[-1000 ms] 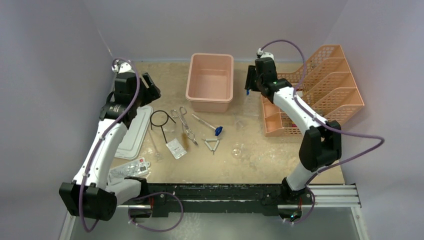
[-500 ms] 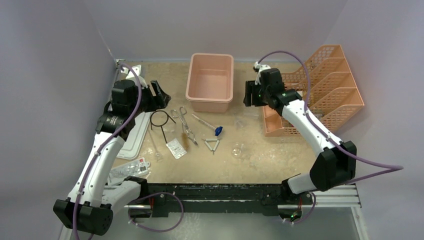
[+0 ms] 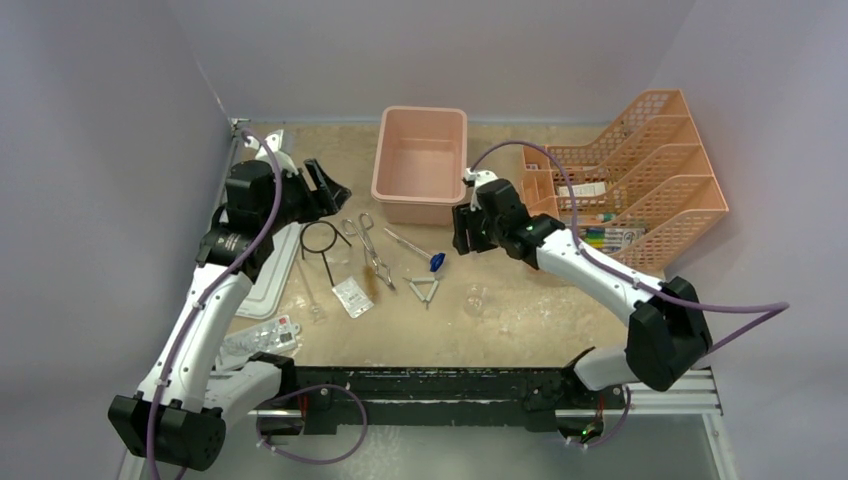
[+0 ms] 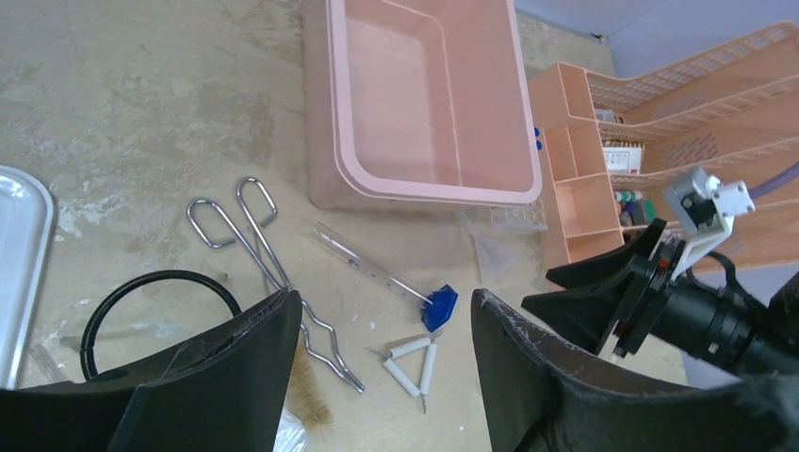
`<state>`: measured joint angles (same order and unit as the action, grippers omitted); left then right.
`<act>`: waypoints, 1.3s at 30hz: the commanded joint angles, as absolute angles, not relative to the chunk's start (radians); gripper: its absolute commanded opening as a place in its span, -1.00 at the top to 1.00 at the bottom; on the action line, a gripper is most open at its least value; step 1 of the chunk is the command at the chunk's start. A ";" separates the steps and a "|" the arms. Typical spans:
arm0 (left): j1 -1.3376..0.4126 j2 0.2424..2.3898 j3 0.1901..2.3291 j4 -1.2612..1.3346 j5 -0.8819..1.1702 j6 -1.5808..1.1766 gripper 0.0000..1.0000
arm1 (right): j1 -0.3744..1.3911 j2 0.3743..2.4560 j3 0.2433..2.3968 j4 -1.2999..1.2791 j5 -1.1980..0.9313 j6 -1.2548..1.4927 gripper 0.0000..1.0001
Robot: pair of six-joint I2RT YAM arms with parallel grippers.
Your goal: Organize the chemistry lab equipment
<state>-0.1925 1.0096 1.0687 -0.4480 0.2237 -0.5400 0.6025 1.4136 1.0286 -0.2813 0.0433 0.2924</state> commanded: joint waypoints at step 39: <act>-0.173 1.195 0.919 -0.608 -0.313 -0.790 0.81 | 0.888 1.545 1.177 -0.046 0.224 0.346 -0.14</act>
